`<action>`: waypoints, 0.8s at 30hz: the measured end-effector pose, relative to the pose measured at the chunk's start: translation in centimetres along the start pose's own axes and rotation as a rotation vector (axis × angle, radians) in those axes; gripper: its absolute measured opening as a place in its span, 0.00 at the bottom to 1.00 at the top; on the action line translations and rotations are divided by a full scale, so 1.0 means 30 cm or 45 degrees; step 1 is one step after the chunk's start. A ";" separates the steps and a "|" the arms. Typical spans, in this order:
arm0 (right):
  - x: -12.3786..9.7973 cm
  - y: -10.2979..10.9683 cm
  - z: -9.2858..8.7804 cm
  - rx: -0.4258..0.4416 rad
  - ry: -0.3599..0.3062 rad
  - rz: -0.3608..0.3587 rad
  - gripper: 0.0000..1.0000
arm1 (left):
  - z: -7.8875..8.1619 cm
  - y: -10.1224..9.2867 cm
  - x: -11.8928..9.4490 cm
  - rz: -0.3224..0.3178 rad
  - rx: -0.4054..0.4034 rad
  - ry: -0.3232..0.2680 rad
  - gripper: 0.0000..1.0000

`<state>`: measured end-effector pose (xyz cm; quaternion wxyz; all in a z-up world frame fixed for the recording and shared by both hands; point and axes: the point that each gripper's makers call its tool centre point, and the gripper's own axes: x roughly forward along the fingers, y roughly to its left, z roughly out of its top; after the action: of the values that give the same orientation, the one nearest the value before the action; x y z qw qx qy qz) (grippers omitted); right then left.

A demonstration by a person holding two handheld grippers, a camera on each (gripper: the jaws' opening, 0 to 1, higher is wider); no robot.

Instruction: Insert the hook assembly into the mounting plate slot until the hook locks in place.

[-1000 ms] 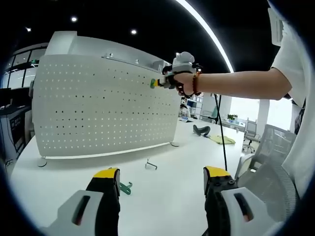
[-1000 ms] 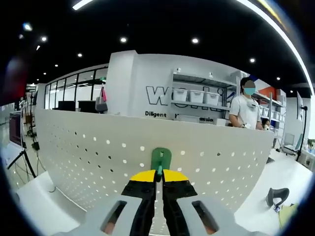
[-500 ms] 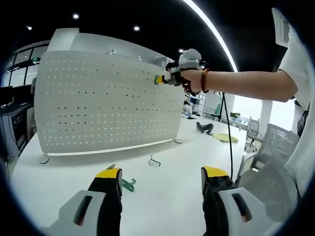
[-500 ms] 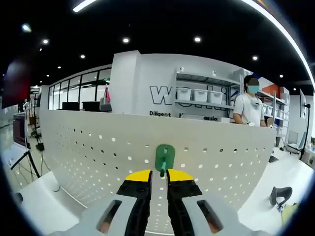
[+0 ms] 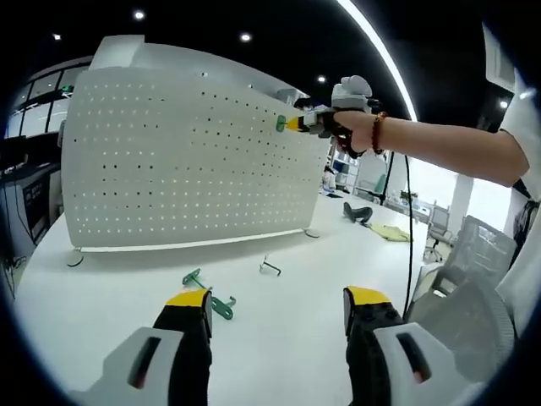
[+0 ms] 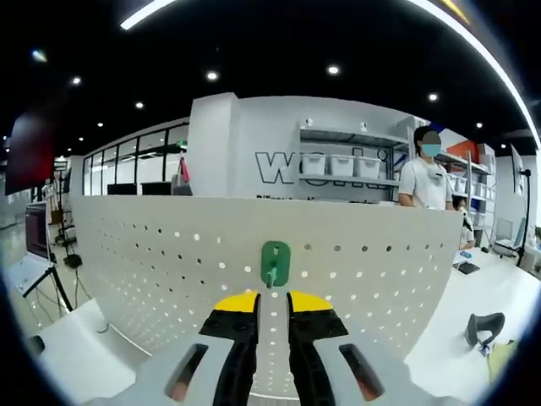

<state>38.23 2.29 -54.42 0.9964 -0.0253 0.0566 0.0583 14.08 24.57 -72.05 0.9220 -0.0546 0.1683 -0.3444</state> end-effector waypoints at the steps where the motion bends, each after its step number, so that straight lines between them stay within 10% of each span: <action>1: -0.009 0.001 -0.004 0.009 -0.004 0.003 0.11 | -0.003 0.002 0.003 0.002 -0.003 0.006 0.64; 24: -0.124 0.081 -0.165 0.105 0.028 0.165 0.19 | -0.035 0.032 0.038 0.068 0.015 0.105 0.57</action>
<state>33.73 4.00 -59.02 0.9900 0.0189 0.0715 0.1199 15.10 24.58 -73.54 0.9234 -0.0305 0.2055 -0.3227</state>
